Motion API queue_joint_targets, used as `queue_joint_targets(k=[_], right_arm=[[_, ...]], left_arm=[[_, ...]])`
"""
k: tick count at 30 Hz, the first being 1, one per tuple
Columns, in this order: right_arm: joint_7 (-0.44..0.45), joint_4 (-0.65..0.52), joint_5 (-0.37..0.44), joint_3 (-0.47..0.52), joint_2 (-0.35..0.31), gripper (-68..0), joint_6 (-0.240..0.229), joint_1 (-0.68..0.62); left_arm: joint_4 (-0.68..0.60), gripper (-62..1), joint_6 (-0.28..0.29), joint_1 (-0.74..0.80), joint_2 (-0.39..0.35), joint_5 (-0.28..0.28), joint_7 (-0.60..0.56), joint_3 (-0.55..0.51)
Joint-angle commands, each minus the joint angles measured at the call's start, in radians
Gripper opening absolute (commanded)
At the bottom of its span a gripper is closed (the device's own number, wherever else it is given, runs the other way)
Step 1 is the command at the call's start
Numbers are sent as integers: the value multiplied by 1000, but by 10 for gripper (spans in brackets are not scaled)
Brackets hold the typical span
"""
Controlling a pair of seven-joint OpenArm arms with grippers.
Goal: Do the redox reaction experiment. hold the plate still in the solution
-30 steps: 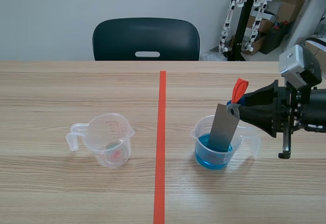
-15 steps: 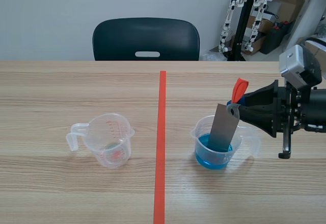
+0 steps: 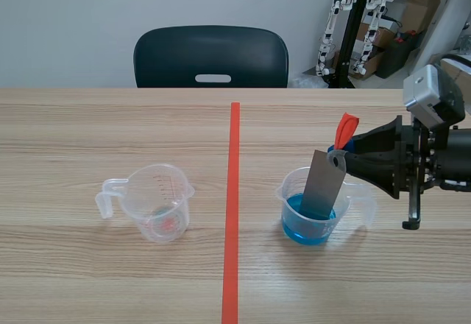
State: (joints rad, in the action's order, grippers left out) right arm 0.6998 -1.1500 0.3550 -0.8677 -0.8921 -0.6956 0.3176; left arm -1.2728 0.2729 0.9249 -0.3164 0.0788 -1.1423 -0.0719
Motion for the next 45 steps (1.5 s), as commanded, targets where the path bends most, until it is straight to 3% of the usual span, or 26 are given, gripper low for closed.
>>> queue_joint_targets(k=[1, 45], right_arm=[[31, -7, 15, 5, -13, -669, 0, 10], [58, -8, 14, 5, -13, -669, 0, 9]], left_arm=[[-10, 14, 2, 3, 0, -7, -21, -1], [-10, 14, 2, 3, 0, -7, -23, -1]])
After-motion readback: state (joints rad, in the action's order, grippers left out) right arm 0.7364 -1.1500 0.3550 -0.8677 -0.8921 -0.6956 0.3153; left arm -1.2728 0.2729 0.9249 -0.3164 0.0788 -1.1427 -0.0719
